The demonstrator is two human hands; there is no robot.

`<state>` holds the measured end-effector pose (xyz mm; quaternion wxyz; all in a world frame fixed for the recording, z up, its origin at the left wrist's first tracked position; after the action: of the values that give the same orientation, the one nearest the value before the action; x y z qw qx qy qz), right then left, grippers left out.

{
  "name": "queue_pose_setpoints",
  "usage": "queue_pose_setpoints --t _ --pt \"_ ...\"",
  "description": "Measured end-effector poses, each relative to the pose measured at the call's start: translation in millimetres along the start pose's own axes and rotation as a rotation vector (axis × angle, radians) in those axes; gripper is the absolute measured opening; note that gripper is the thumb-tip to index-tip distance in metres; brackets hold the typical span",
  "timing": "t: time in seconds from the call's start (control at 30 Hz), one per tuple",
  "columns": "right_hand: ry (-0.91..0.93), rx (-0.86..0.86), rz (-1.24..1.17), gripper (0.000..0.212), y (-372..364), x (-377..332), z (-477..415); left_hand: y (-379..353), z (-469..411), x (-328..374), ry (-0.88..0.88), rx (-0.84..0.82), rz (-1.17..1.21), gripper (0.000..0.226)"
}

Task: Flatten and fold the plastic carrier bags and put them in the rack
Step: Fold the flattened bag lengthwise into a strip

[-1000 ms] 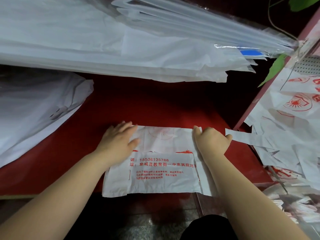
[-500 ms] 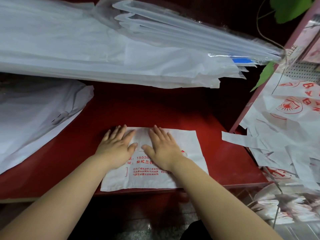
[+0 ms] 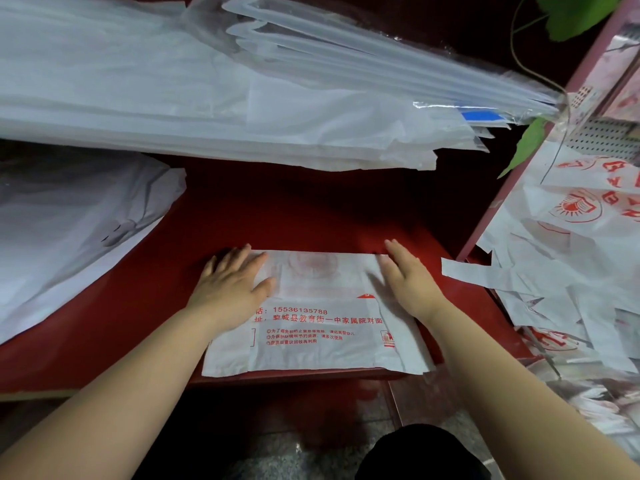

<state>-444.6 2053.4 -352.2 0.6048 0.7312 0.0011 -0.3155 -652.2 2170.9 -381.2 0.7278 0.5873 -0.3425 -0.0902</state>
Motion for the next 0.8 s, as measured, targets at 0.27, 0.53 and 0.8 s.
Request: queue_pose_setpoints --t 0.27,0.53,0.8 --pt "0.203 -0.082 0.076 0.054 24.1 28.1 81.1 11.5 69.0 1.7 -0.201 0.033 0.212 0.113" --pt "0.551 0.062 0.291 0.064 -5.1 18.1 111.0 -9.3 107.7 10.7 -0.566 0.244 -0.039 0.076" --pt "0.667 0.247 0.123 0.031 1.5 4.9 121.1 -3.3 131.0 -4.8 -0.597 0.365 0.199 0.034"
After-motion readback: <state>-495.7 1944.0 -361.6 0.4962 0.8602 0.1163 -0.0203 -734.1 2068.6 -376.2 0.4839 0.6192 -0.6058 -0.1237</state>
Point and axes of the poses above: each hand's wrist, its own z-axis away from the middle knuckle, its own y-axis out of the back of the hand, x = y × z, the point moved 7 cm from there along -z, towards the middle knuckle, and after that the axes turned 8 degrees about z, right-handed, at the moved point
